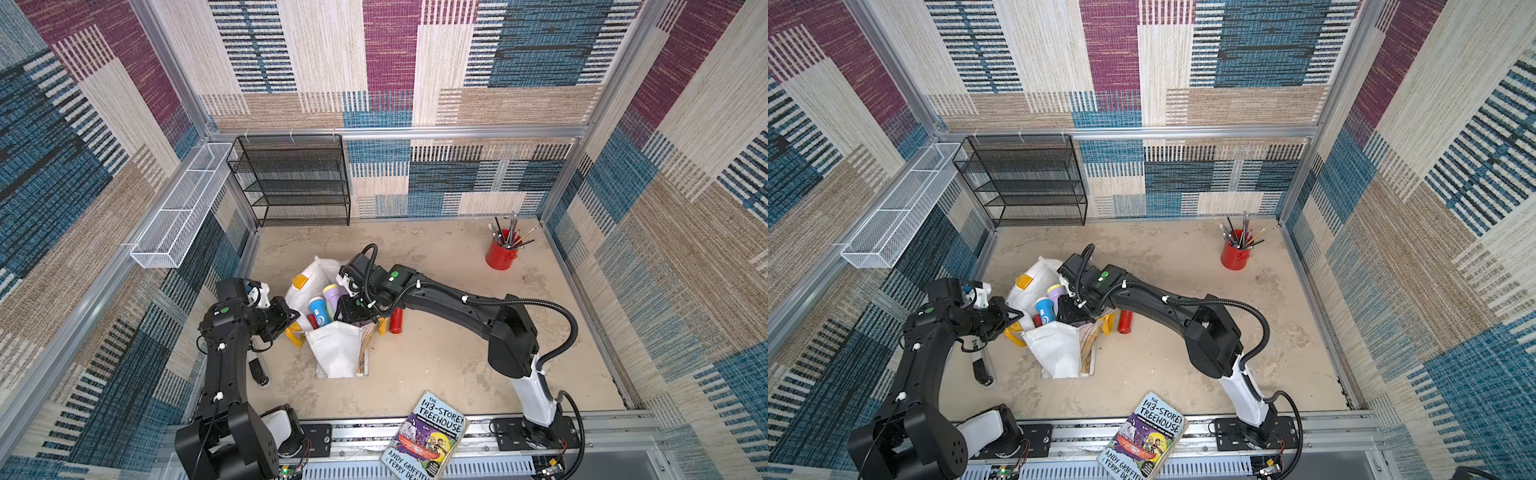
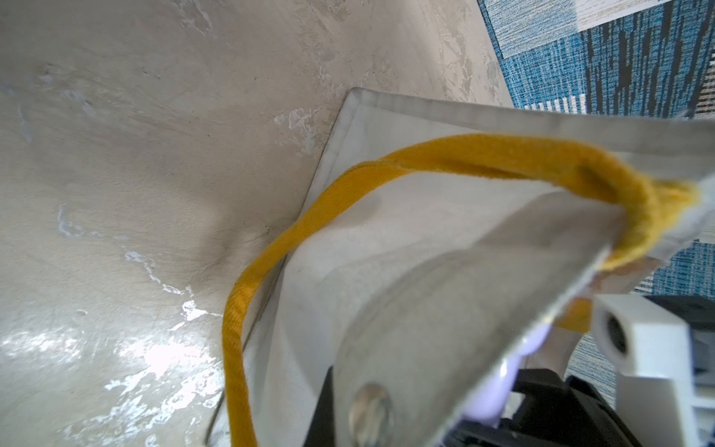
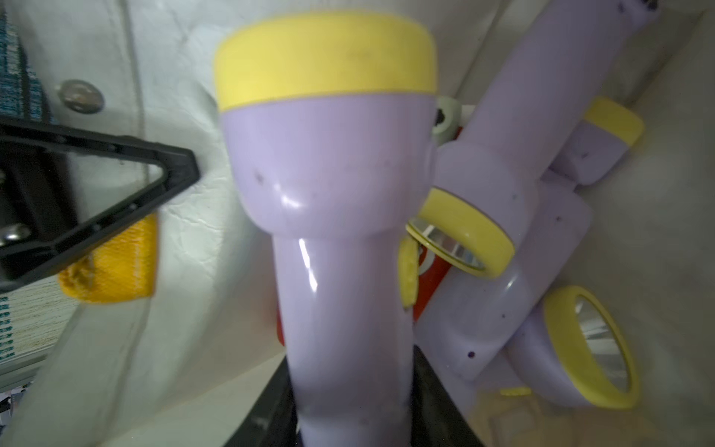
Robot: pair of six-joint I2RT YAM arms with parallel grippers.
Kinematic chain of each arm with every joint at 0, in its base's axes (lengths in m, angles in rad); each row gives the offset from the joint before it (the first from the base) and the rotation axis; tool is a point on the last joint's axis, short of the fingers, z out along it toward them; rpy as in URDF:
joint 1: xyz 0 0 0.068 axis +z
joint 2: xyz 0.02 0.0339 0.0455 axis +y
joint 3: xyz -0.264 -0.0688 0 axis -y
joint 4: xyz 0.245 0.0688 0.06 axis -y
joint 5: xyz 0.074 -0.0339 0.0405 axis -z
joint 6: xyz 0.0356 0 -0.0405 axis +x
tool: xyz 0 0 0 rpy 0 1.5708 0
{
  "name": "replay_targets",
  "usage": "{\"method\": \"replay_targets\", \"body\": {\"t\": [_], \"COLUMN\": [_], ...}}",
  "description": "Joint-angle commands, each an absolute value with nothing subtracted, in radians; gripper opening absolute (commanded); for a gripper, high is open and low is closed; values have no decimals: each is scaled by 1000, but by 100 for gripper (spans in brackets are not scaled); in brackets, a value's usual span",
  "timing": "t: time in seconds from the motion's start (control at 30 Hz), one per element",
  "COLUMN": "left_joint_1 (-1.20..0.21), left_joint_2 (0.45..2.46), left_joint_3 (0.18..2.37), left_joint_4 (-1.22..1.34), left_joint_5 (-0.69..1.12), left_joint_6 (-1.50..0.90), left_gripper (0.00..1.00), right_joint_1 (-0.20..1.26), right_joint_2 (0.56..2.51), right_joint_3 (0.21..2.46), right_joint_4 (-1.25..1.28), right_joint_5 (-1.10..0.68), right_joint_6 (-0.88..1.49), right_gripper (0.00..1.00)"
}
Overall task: Put the flashlights into the tote bags
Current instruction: Place the flashlight in the canvas bag.
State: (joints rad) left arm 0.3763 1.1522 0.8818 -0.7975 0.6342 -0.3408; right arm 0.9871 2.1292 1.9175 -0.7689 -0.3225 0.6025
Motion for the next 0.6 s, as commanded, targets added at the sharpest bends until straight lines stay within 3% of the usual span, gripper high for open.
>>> {"method": "replay_targets", "body": {"t": [0.0,0.57], "left_joint_1": [376,376], "left_joint_2": [1149,1140], "left_joint_3": [882,879], "left_joint_4": [-803,-802], "left_joint_5": [655,657], "left_joint_6": [-336,-337], "left_gripper": [0,0], "right_joint_1": [987,987], "right_joint_2": [2141,2244], "right_joint_3": [1923,1978], "right_joint_4": [-781,-841], "right_joint_5": [-340,-374], "right_joint_6": [631,651], "right_gripper": [37,42]}}
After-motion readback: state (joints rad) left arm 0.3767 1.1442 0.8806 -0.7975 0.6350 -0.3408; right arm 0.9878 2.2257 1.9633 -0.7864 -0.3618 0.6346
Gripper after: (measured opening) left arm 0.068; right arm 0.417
